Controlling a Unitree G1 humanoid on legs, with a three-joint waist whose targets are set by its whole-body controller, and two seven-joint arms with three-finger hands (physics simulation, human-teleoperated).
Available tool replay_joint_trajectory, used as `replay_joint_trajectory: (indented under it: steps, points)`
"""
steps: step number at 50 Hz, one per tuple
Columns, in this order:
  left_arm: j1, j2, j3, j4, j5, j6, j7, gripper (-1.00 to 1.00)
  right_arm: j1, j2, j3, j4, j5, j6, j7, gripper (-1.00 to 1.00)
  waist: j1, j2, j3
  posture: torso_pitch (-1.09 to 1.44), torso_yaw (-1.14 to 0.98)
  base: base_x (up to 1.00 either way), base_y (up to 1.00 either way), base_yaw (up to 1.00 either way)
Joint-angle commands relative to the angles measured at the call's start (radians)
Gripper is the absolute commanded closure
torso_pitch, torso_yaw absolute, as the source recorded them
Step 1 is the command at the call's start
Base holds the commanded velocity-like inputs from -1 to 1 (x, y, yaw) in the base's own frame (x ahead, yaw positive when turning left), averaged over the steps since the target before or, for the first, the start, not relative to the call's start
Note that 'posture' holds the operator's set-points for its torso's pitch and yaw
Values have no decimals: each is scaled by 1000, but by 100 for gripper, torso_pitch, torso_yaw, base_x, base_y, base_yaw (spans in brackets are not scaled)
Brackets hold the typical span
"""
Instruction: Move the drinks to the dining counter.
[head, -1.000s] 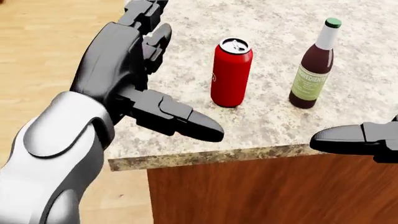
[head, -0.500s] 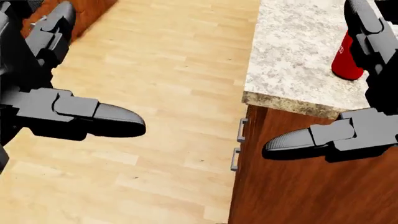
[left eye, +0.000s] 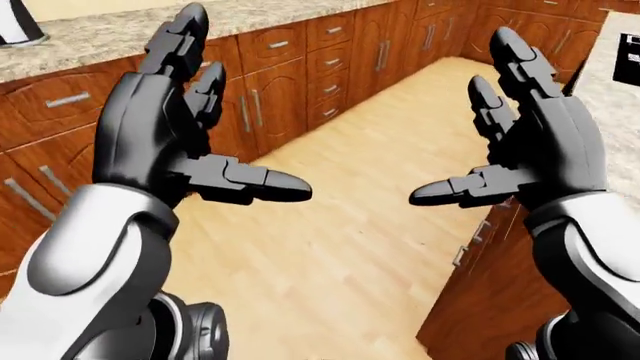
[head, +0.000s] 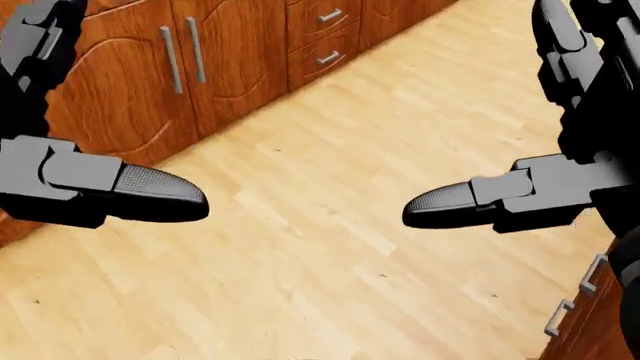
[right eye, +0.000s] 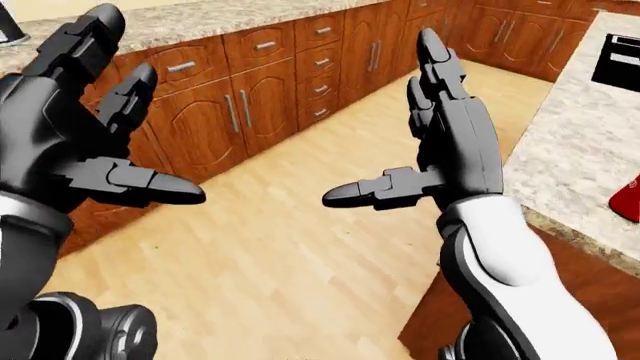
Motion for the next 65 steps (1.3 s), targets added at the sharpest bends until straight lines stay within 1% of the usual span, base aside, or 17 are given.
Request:
replay_joint_trajectory:
  steps: [1,7,9,10,13,20,23,24,27,32,35,37,48,51,52,57,65]
  points:
    - [-37,13,13,-11,-52,-30,59,-100,-17,6,8,-9,-54,-44,36,-100,5,7,-19,0,0,0,0,100]
    - [-32,54,47,-11,-251,-49,217,-100,-6,36,25,-5,-145,-53,105,-100,-10,102,-14,0,0,0,0,100]
    - [-22,63,56,-11,-306,-59,259,-100,-5,49,24,-6,-167,-58,126,-100,-7,168,-59,0,0,0,0,100]
    - [-21,66,62,-11,-330,-59,277,-100,-7,53,23,-1,-178,-59,134,-100,0,143,-16,0,0,0,0,100]
    - [-11,76,71,-11,-389,-68,321,-100,-6,67,28,-6,-205,-53,151,-100,20,120,-31,0,0,0,0,100]
    - [29,97,74,-11,-511,-109,422,-100,21,99,51,-6,-261,-73,186,-100,-2,50,-1,0,0,0,0,100]
    - [28,103,89,-11,-552,-108,451,-100,20,101,48,-17,-273,-61,201,-100,-13,-25,-26,0,0,1,0,100]
    - [29,105,91,-11,-566,-110,461,-100,21,103,48,-24,-276,-55,203,-100,-10,2,-21,0,0,0,0,100]
    - [47,130,104,-11,-647,-131,519,-100,31,122,61,-19,-291,-65,209,-100,0,6,-23,0,0,1,0,100]
    - [77,209,97,17,-800,-219,642,-100,31,128,66,-22,-312,-63,225,-100,-5,66,-11,0,0,0,0,100]
    - [96,294,66,38,-920,-310,747,-100,36,131,64,-24,-322,-67,237,-100,-12,116,-12,0,0,1,0,100]
    - [107,341,44,46,-970,-361,794,-100,35,133,67,-26,-329,-64,240,-100,-11,179,-33,0,0,1,0,100]
    - [137,435,0,59,-1017,-475,833,-100,33,138,76,-21,-359,-68,260,-100,-2,76,0,0,0,1,0,100]
    - [138,437,-9,59,-1012,-480,833,-100,33,139,77,-20,-364,-69,266,-100,-9,4,-18,0,0,4,0,100]
    - [135,438,-9,60,-1013,-480,834,-100,33,139,77,-20,-366,-71,268,-100,-3,6,-33,0,0,4,0,100]
    - [123,453,-5,60,-1051,-482,861,-100,31,140,76,-29,-374,-62,276,-100,-1,38,-15,0,0,4,0,100]
    - [136,454,-15,50,-1042,-491,857,-100,34,144,78,-31,-383,-66,285,-100,-13,147,-14,0,0,5,0,100]
